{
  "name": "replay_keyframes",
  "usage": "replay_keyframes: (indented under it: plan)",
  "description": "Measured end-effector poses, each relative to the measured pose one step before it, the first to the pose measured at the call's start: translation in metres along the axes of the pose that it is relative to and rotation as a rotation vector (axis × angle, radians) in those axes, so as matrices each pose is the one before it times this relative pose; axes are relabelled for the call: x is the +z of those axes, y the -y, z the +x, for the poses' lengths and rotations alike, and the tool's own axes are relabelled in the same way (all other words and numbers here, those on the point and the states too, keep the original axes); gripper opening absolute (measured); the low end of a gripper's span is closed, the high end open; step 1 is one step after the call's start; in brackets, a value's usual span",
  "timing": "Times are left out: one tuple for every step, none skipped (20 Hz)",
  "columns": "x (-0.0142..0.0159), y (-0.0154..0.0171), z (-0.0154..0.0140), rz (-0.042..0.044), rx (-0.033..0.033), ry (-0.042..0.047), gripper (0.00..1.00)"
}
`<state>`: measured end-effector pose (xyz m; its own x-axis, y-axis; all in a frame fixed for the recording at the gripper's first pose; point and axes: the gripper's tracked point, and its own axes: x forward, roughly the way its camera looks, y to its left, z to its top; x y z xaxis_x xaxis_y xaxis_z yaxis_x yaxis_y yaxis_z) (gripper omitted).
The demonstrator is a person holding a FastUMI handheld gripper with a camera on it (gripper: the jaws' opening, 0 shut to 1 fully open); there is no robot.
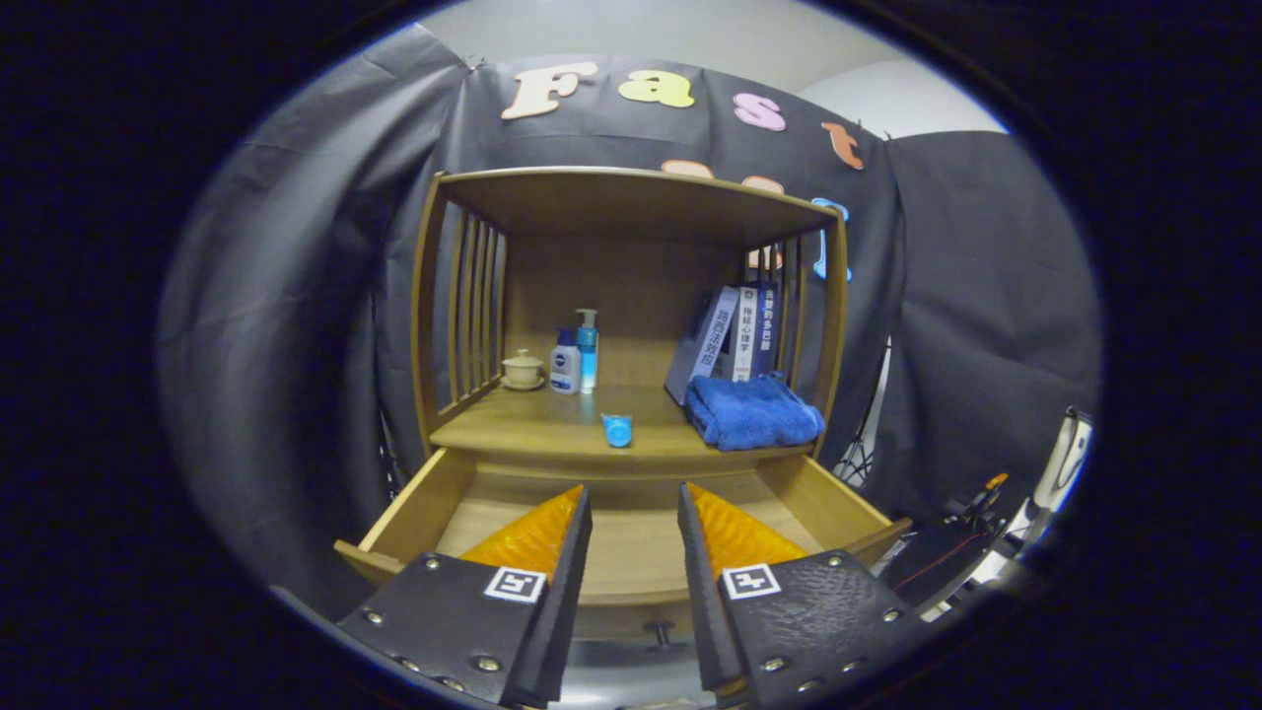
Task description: Pull open the drawer, take out the items inside it, and place them on the countertop above the cabinet.
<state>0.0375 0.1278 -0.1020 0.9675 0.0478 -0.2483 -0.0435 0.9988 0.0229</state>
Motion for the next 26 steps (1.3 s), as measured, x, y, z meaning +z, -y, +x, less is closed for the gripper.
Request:
replay_keyframes:
  plan:
    - [-0.01011, -0.0002, -0.00558, 0.00899, 0.00927, -0.01113, 0.51]
    - [-0.01101, 0.00053, -0.00495, 0.01126, 0.00154, -0.01341, 0.51]
    - [-0.01049, 0.00206, -0.0018, 0.01219, -0.00185, -0.0139, 0.51]
    - [-0.00867, 0.00192, -0.00273, 0.01461, -0.00398, -0.01038, 0.51]
    - [-0.00647, -0.00053, -0.001, 0.01402, 0.0013, -0.00846, 0.51]
    - [-0.00754, 0.00046, 0.00107, 0.00938, -0.00352, -0.01134, 0.51]
    - [-0.00671, 0.00189, 0.00037, 0.00388, -0.00549, -0.01353, 0.51]
    - [-0.00717, 0.00062, 0.00046, -0.00007, -0.00566, -0.01294, 0.51]
    - [-0.00609, 0.00078, 0.00108, -0.00049, -0.00543, -0.01031, 0.51]
    - [-0.00727, 0.00187, 0.00089, 0.00134, -0.00744, -0.01753, 0.51]
    - [-0.00638, 0.00347, 0.00169, 0.00421, -0.01049, -0.01626, 0.58]
    - [-0.00683, 0.00293, 0.00202, 0.00672, -0.00765, -0.01707, 0.66]
    - [-0.0049, 0.00164, 0.00177, 0.00736, -0.00617, -0.01309, 0.74]
    - [-0.00404, 0.00158, 0.00175, 0.00871, -0.00049, -0.00689, 0.81]
    - [-0.00255, 0.00141, 0.00109, 0.00834, -0.00301, -0.00371, 0.89]
    - [-0.00217, 0.00076, 0.00096, 0.01276, 0.00663, 0.00123, 0.91]
    - [-0.00201, -0.00061, 0.00272, 0.01185, 0.00612, -0.00091, 0.96]
    - [-0.00111, -0.00033, 0.00341, 0.00513, 0.00603, -0.00136, 0.98]
    - [-0.0035, 0.00009, 0.00058, -0.00459, -0.00196, -0.0023, 0.98]
    - [-0.00159, 0.00091, 0.00207, -0.01102, -0.002, -0.00557, 0.98]
    - [-0.00278, -0.0024, 0.0037, -0.01167, 0.00438, -0.00731, 0.98]
    - [-0.00186, -0.00361, 0.00277, -0.00504, 0.00981, -0.0054, 0.98]
    - [0.00079, -0.00308, 0.00366, 0.00232, 0.01103, 0.00104, 0.98]
    - [0.00189, -0.00355, 0.00329, 0.00145, 0.01464, 0.00362, 0.98]
    - [-0.00163, -0.00355, 0.00138, -0.00959, 0.01235, -0.00452, 0.98]
    - [-0.00225, 0.00122, 0.00094, -0.01667, -0.00165, -0.00017, 0.98]
